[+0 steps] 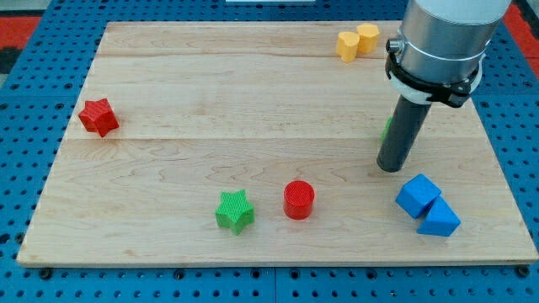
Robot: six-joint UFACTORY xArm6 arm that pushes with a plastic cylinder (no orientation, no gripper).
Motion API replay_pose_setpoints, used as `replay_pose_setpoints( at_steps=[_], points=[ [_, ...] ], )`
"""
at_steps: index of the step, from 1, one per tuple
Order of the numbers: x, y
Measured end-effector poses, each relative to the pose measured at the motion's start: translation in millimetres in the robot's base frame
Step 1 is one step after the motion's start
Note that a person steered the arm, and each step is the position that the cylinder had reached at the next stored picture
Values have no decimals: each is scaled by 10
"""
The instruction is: Move the green circle to the top left corner of the board
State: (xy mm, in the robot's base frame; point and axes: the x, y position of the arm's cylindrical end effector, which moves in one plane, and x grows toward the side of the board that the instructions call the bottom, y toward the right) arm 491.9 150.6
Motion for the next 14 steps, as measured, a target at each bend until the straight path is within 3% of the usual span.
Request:
replay_pose_setpoints(
  at_steps=[1,2,3,5,7,8,9,10,11,13,14],
  points=[
    [9,1],
    [25,389],
    [-214,441],
    [-1206,-598],
    [-1555,-130],
    [-1980,-548],
    [-1912,-1464],
    [-1711,-629],
    [-1516,-722],
    [-1813,-2688],
    [-1553,-2940]
  ],
)
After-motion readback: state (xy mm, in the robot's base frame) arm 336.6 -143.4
